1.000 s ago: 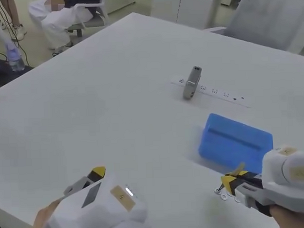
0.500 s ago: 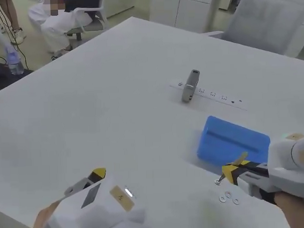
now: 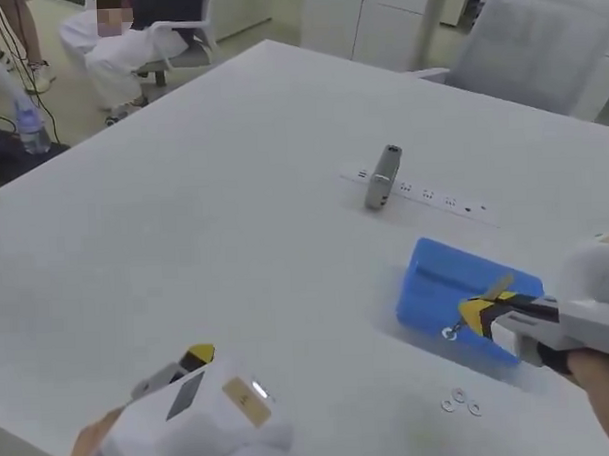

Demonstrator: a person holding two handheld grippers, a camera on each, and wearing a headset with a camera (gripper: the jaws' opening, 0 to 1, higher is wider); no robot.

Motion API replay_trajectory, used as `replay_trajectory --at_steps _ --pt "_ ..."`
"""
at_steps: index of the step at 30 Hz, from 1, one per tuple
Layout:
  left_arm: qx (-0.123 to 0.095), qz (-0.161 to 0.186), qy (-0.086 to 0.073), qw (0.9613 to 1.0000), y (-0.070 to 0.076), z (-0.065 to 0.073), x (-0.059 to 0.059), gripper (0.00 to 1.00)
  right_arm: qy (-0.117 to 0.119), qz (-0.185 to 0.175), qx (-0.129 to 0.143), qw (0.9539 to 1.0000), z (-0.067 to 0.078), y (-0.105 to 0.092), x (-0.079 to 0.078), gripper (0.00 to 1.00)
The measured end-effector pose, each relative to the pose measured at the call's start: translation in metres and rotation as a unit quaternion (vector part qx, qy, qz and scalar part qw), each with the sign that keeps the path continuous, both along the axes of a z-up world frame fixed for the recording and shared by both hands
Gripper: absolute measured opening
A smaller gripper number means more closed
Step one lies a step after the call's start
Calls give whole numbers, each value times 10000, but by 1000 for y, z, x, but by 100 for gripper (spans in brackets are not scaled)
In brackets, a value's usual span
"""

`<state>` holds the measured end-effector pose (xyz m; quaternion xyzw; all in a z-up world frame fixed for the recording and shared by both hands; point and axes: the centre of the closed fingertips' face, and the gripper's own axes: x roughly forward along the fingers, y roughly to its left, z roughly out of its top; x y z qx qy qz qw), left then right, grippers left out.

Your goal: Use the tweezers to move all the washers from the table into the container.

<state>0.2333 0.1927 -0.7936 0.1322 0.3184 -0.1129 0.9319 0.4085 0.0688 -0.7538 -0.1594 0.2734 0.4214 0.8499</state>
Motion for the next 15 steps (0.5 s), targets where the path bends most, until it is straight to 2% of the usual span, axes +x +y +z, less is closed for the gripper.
replay_trajectory --at_steps 5,10,13,15 --pt "18 -21 19 10000 0 -1 0 94 -45 -98 94 9999 8 1 16 2" --pt "11 -49 72 10000 -2 -3 -1 95 -117 -219 144 9996 11 3 32 2" --pt "11 -61 50 10000 -2 -2 -1 94 -73 -412 209 9989 6 2 42 2" --pt "-27 -71 45 10000 -4 -2 -1 95 19 -601 273 9978 -5 1 53 2"
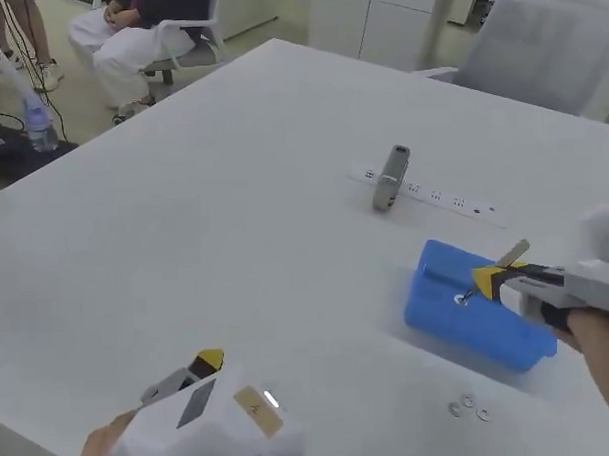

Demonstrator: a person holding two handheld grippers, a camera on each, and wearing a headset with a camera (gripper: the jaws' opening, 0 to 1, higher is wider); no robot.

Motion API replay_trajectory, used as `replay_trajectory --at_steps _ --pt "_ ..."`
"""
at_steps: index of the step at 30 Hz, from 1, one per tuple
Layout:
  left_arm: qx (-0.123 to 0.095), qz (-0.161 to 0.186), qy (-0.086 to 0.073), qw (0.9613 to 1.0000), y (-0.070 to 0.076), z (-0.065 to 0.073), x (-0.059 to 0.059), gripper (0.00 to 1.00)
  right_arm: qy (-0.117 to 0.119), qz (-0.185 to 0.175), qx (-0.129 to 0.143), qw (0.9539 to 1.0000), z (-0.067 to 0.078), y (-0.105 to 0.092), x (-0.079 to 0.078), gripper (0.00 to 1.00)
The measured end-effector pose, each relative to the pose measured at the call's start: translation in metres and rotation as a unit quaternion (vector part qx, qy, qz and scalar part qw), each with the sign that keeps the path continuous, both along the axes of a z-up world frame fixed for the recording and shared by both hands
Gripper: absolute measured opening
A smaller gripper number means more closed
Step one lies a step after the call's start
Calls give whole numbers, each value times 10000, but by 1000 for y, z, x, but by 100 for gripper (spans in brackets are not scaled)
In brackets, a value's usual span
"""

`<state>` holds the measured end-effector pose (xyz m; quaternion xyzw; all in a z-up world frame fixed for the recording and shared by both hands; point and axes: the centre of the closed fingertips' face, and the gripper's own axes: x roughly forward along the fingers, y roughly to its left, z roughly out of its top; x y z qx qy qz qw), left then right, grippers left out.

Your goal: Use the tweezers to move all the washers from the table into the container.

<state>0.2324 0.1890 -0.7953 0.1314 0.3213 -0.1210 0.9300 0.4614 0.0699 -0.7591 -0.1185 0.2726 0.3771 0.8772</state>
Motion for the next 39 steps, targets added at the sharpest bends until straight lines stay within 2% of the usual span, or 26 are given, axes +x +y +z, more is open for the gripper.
replay_trajectory --at_steps 4,8,12,19,31,32,33,39 --pt "-9 4 28 10000 0 -1 0 95 118 -120 94 9998 -4 2 6 2" --pt "-12 14 -20 10000 0 1 0 96 170 -163 -33 9997 -16 1 15 2" --pt "-12 45 -38 10000 1 1 0 96 254 -160 -167 9994 -32 3 18 2" --pt "-33 92 -87 9999 3 3 1 95 299 -199 -295 9989 -47 6 17 2" --pt "-65 71 -93 9999 3 4 1 94 198 -182 -441 9987 -57 6 21 3" --pt "-51 70 -78 9999 3 3 1 94 94 -192 -356 9991 -55 7 23 3" --pt "-48 68 -75 9999 3 3 1 94 144 -192 -423 9988 -58 5 20 3" --pt "-49 51 -73 9999 2 3 2 94 111 -194 -428 9988 -57 5 20 3"
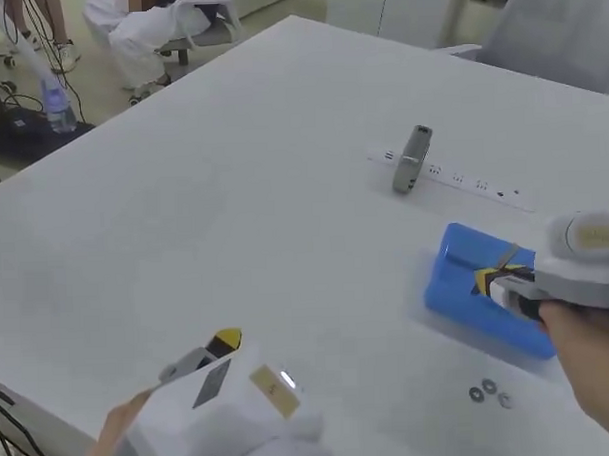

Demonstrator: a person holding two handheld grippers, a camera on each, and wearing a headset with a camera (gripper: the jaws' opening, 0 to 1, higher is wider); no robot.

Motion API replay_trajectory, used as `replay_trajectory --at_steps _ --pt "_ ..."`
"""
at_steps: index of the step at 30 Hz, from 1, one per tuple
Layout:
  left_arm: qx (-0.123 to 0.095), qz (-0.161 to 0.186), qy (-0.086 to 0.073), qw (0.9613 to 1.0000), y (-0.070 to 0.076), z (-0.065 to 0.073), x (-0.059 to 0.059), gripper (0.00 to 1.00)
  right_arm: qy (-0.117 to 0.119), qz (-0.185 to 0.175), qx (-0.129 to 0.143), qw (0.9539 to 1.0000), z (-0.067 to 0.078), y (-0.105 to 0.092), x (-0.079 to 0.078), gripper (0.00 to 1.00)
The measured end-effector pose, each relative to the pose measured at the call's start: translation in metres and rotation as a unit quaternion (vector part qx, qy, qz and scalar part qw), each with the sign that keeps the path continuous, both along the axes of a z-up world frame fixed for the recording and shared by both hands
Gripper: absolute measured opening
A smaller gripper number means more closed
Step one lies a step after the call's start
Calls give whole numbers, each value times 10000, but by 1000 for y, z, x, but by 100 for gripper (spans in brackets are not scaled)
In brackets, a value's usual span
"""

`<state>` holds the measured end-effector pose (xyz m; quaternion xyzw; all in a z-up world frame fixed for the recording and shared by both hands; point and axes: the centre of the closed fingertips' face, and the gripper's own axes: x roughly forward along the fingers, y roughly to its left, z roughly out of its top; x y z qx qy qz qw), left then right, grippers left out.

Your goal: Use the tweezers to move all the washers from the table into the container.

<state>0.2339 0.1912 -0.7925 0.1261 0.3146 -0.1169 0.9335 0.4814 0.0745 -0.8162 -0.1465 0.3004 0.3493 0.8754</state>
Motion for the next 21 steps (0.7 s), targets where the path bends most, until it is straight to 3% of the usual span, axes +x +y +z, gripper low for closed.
replay_trajectory --at_steps 6,14,21 --pt "19 34 13 10000 2 -1 0 94 197 -157 298 9992 3 -1 2 4" --pt "33 24 14 10000 1 -1 0 94 47 -60 372 9993 22 -3 -3 3" --pt "37 25 10 10000 1 -1 0 94 -290 150 502 9982 58 -6 -21 3"
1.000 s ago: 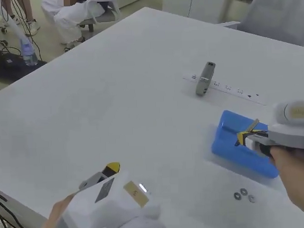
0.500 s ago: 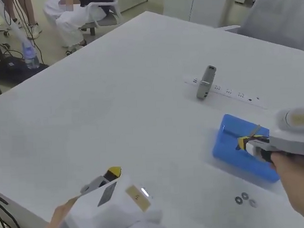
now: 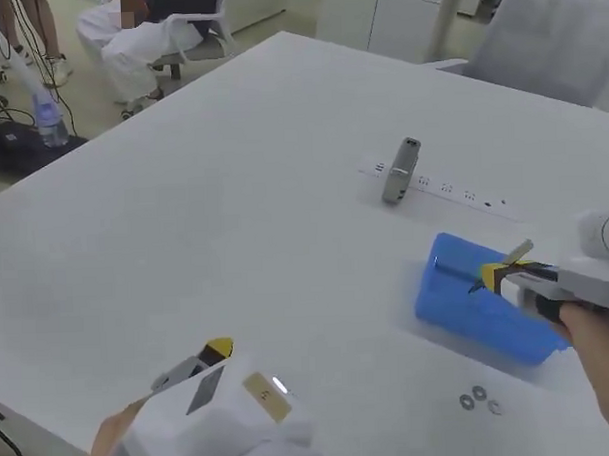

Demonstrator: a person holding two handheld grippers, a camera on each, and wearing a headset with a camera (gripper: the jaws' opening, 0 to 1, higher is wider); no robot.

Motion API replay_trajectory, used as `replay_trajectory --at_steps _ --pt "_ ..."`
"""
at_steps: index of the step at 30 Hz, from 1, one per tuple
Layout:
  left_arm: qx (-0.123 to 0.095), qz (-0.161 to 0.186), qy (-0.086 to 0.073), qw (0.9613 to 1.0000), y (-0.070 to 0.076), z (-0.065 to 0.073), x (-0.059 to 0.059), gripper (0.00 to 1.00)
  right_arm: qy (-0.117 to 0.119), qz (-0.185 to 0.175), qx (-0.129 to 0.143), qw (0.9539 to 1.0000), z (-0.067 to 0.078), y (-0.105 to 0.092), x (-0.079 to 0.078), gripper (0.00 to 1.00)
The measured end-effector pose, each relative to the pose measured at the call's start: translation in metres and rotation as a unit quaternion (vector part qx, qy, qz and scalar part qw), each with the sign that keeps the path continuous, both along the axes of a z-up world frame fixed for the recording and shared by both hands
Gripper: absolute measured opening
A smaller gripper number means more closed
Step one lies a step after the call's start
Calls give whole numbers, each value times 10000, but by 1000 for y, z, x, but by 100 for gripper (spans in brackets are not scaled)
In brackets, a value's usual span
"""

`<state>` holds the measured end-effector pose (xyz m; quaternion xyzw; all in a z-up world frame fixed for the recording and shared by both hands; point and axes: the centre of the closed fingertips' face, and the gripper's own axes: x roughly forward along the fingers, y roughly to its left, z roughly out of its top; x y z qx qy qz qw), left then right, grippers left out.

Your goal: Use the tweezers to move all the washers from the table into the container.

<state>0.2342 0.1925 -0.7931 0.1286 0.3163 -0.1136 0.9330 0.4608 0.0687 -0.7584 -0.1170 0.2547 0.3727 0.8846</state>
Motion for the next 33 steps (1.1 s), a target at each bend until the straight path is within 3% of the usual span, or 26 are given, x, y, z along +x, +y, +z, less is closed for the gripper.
replay_trajectory --at_steps 9,15,20,25,33 --pt "29 -16 17 10000 0 -1 0 94 -167 182 246 9994 24 -2 -30 3" --pt "35 -1 13 10000 0 -1 0 94 -110 242 292 9992 21 -4 -51 3" --pt "60 -14 32 10000 0 -2 -1 94 132 200 250 9994 2 -11 -71 3" --pt "38 -76 -8 10000 -2 0 -1 94 334 142 150 9992 -18 -17 -82 3" --pt "67 -61 71 9999 -1 -3 -2 94 631 135 -121 9978 -47 -26 -93 4"
